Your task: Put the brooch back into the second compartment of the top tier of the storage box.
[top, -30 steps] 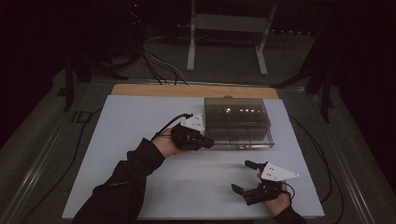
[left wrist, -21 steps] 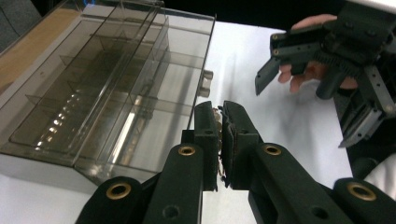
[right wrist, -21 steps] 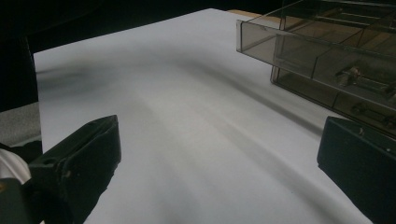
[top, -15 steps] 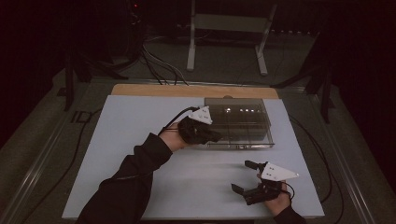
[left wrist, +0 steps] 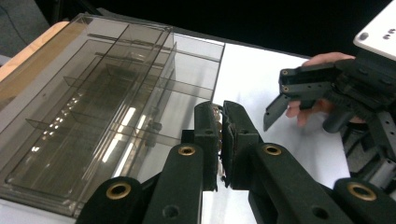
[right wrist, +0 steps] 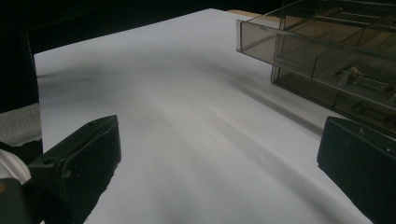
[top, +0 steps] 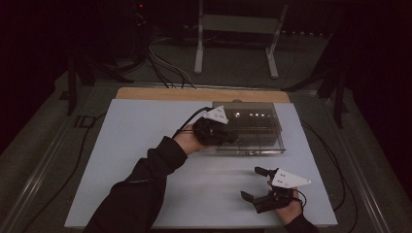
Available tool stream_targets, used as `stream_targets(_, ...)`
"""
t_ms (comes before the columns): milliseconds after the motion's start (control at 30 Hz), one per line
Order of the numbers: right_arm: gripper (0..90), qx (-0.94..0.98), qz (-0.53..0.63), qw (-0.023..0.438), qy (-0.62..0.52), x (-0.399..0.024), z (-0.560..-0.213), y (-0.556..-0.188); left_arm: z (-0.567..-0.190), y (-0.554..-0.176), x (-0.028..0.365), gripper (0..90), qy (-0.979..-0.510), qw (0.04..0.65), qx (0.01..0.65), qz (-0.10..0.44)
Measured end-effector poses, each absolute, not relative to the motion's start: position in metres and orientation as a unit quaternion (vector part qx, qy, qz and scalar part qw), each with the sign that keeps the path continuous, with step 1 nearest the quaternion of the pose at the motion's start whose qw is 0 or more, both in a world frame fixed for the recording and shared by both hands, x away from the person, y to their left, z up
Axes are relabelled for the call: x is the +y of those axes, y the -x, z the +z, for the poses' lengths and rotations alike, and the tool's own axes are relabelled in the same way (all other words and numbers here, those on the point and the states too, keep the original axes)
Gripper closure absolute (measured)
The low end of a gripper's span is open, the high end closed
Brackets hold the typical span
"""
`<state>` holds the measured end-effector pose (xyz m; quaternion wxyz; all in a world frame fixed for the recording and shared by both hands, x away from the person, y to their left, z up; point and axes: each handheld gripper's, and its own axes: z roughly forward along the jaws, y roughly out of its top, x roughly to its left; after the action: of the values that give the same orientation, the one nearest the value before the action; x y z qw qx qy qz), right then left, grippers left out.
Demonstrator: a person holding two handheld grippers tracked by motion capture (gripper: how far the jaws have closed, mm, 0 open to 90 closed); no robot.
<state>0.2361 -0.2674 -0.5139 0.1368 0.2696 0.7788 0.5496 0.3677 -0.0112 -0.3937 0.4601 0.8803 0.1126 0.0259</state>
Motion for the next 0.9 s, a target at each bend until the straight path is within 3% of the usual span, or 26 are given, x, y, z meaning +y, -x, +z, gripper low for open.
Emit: stream_targets(900,0.0,0.78,0.55,0.138,-0.264,-0.268,-0.513,-0.235,-0.414,-0.382,-0.058,86.7,-0.862,0.476,0.175,0.026)
